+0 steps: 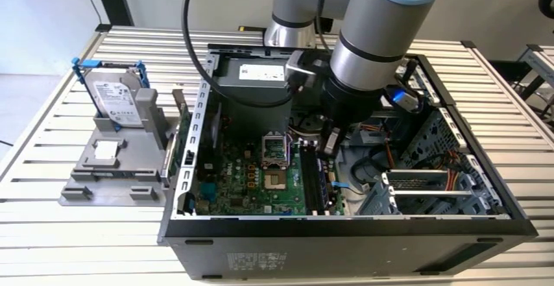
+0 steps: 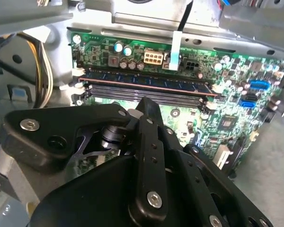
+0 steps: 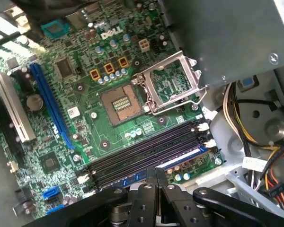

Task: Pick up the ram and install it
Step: 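Press down the ram until it locks into place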

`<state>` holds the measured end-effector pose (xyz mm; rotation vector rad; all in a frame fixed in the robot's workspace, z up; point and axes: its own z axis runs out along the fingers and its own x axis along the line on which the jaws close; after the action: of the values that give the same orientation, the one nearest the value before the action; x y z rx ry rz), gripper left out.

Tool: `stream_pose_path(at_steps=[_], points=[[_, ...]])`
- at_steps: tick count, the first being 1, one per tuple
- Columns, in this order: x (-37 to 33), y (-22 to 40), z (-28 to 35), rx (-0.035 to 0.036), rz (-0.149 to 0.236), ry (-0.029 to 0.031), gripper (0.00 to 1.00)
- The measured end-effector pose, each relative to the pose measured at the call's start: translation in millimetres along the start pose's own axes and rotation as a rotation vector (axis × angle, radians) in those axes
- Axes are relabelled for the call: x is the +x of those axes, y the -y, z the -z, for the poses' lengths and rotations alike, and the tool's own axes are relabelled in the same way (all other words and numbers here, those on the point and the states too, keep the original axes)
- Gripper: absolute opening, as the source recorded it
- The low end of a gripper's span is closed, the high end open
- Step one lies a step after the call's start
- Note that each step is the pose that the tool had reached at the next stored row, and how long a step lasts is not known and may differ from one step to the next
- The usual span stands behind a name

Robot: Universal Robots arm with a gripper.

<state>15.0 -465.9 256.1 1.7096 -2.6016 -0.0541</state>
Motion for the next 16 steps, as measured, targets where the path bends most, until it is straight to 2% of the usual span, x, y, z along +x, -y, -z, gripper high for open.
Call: stream_pose_path(at_steps=[8, 16], points=[[0.0, 0.0, -0.2, 0.0021, 0.094, -0.0032, 0.0], [0.0, 0.0, -0.6, 0.0028, 0.141, -0.0052, 0.0]])
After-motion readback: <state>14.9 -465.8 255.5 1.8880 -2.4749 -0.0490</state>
